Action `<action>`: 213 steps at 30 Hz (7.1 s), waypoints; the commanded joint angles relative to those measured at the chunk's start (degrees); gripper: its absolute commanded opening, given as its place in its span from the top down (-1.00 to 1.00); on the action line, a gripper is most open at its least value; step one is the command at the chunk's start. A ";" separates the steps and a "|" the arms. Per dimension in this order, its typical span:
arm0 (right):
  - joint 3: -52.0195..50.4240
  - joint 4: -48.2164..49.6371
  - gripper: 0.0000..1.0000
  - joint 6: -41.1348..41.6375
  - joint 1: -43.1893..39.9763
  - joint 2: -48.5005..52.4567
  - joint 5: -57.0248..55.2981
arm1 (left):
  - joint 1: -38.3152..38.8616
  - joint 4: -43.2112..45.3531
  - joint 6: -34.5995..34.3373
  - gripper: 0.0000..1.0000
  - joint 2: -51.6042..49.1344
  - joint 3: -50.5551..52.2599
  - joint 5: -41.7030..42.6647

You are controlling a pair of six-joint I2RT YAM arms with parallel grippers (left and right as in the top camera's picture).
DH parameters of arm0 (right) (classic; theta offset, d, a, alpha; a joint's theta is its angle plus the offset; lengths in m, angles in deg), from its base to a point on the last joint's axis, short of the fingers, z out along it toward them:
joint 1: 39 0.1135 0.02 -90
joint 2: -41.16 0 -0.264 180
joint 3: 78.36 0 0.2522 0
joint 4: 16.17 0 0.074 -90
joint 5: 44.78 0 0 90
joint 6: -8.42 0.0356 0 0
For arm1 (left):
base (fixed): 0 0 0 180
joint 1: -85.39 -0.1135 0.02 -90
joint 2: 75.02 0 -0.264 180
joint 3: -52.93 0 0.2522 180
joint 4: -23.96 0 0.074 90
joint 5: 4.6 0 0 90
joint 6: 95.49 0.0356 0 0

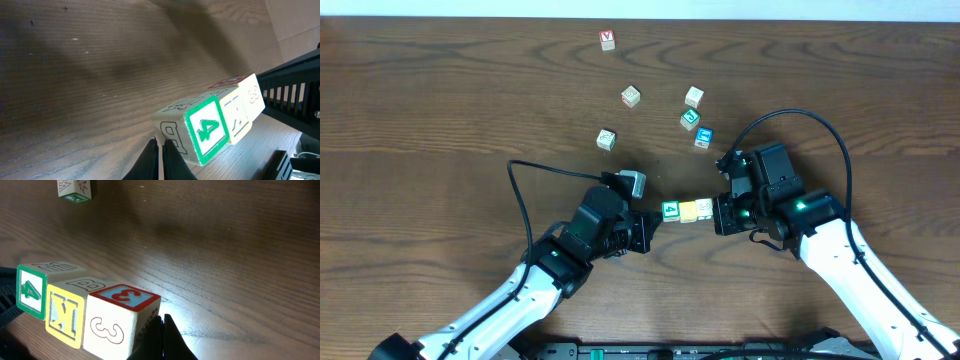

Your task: Lift 3 blocks

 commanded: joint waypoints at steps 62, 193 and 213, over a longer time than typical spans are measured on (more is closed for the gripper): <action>3.50 -1.14 0.97 -0.59 2.51 -0.79 10.14 | 0.98 -0.61 0.44 0.86 0.68 -5.40 5.25; 1.64 0.94 0.97 2.47 6.03 9.99 4.13 | 0.98 -5.68 1.29 0.86 -7.45 -5.40 2.40; 1.64 1.88 0.97 2.47 6.21 13.55 3.91 | 0.98 -4.35 1.29 0.86 -10.29 -5.40 1.75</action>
